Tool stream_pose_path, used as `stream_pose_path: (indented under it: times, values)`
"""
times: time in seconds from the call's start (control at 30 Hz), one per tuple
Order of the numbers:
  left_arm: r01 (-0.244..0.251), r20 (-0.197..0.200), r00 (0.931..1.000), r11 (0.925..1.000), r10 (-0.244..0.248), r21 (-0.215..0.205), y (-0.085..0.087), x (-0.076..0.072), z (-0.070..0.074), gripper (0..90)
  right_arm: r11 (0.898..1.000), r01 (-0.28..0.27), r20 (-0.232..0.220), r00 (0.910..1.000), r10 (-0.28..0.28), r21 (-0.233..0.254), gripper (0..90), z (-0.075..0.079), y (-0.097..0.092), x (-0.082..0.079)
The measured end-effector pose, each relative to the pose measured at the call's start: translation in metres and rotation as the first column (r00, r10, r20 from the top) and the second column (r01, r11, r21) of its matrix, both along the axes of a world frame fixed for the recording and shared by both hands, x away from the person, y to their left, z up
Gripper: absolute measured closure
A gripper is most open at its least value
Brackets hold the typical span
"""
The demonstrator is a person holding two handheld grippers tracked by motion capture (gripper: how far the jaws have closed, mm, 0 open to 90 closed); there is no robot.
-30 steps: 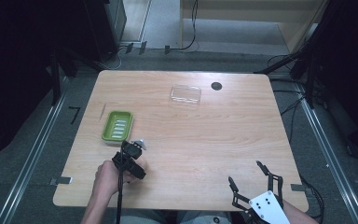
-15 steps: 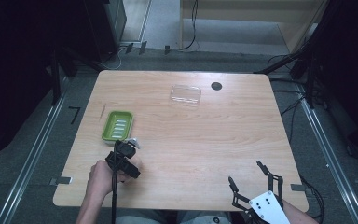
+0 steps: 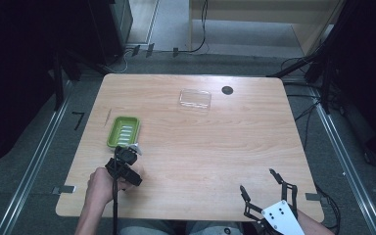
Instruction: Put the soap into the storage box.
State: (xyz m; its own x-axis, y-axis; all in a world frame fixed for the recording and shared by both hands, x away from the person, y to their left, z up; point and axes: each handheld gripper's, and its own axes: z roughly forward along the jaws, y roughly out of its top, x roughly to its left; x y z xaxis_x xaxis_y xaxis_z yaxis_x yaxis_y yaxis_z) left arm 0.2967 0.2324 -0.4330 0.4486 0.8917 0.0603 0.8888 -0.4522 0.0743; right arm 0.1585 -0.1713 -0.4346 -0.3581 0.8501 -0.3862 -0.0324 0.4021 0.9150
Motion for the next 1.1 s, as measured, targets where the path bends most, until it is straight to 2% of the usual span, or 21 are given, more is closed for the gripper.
stream_pose_path:
  times: [0.5, 0.83, 1.1]
  values:
    - [-0.028, -0.004, 0.9996, 0.9996, 0.028, -0.003, 0.016, 0.003, 0.003, 33.5, 1.0, -0.002, -0.002, 1.0, 0.002, 0.001, 13.2, 0.0, 0.0, 0.0]
    - [-0.06, 0.008, 0.9981, 0.9982, 0.06, 0.003, 0.03, 0.005, 0.008, 33.5, 1.0, -0.003, -0.005, 1.0, 0.003, 0.002, 13.1, 0.0, 0.0, 0.0]
    - [-0.065, 0.014, 0.9978, 0.9978, 0.065, 0.007, 0.035, 0.005, 0.011, 33.5, 1.0, -0.001, -0.004, 1.0, 0.001, 0.002, 13.1, 0.0, 0.0, 0.0]
